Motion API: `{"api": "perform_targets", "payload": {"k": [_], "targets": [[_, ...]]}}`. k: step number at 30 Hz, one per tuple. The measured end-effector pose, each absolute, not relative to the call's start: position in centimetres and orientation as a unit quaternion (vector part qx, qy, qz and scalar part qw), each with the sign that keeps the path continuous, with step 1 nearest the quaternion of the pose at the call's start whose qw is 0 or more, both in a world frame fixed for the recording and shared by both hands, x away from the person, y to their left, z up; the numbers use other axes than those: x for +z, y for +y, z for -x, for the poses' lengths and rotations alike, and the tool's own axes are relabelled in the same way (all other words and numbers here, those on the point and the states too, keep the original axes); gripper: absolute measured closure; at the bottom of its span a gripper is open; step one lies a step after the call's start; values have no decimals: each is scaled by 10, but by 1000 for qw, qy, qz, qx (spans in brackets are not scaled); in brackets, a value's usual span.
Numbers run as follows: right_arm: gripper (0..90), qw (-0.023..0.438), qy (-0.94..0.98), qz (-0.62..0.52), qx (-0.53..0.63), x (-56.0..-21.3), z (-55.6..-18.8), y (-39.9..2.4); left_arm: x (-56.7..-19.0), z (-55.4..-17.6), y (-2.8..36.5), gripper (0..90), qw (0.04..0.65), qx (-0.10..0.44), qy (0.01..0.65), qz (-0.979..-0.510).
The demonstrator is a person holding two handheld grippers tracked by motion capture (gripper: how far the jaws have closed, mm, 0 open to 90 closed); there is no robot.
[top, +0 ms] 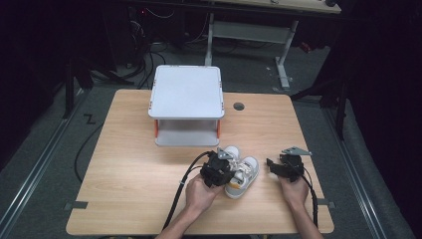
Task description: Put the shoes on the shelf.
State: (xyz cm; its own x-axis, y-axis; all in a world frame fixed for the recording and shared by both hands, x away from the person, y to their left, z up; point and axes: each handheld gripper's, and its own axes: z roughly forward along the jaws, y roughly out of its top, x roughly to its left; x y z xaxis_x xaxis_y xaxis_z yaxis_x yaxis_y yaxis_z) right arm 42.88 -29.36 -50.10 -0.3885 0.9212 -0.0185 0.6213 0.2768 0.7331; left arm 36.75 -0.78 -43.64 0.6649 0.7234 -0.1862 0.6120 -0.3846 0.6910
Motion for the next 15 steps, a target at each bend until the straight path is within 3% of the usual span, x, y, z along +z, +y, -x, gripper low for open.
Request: {"api": "perform_targets", "payload": {"k": [15], "targets": [[382, 228, 766, -503, 329, -501, -429, -294, -427, -362, 10, 804, 388, 91, 404, -823]]}}
